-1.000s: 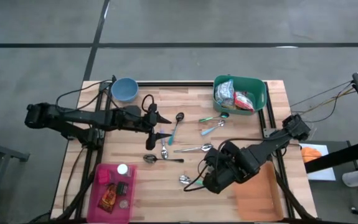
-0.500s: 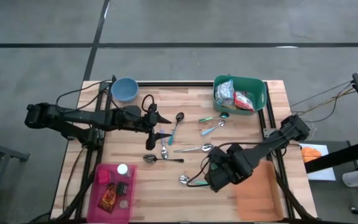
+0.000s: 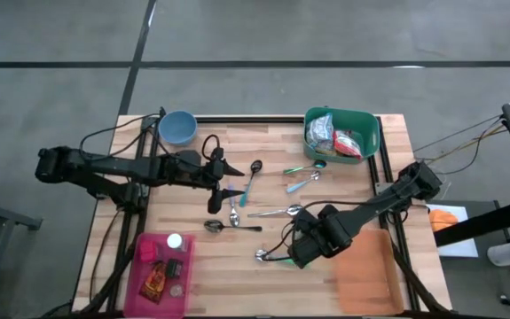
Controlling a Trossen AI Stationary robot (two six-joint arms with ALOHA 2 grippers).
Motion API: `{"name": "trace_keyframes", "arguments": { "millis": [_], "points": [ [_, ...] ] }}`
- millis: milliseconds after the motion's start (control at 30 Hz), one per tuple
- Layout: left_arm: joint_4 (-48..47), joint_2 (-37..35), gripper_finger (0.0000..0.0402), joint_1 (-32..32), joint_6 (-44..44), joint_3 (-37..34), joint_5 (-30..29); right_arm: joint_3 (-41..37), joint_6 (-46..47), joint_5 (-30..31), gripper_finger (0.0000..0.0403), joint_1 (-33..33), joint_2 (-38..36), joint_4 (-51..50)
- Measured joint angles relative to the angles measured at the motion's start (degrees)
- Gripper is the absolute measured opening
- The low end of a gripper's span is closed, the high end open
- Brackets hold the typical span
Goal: Pick & Place Food Item
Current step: Put the green seasoning bottle into the pink bin
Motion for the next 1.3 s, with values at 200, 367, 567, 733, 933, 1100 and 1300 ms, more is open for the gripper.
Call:
{"name": "trace_keyframes", "arguments": {
  "millis": [200, 367, 567, 733, 933, 1100, 1300],
  "points": [
    [0.0, 0.0, 0.0269, 0.0, 0.0, 0.0, 0.0, -2.4, -2.1, -2.1, 0.04, -1.4, -0.2, 2.5],
    [0.0, 0.0, 0.0269, 0.0, 0.0, 0.0, 0.0, -5.7, -2.7, -3.6, 0.04, -1.8, -0.2, 6.1],
    [0.0, 0.0, 0.0269, 0.0, 0.0, 0.0, 0.0, -10.0, -3.6, -3.8, 0.04, -1.9, -0.2, 11.1],
    [0.0, 0.0, 0.0269, 0.0, 0.0, 0.0, 0.0, -11.2, -4.0, -3.7, 0.04, -1.9, -0.3, 11.6],
    [0.0, 0.0, 0.0269, 0.0, 0.0, 0.0, 0.0, -13.5, -5.3, -3.9, 0.04, -1.9, -0.3, 15.3],
    [0.0, 0.0, 0.0269, 0.0, 0.0, 0.0, 0.0, -15.6, -5.2, -5.0, 0.04, -1.9, -0.3, 15.4],
    [0.0, 0.0, 0.0269, 0.0, 0.0, 0.0, 0.0, -16.3, -4.0, -5.0, 0.04, -1.9, -0.3, 16.5]
  ]
}}
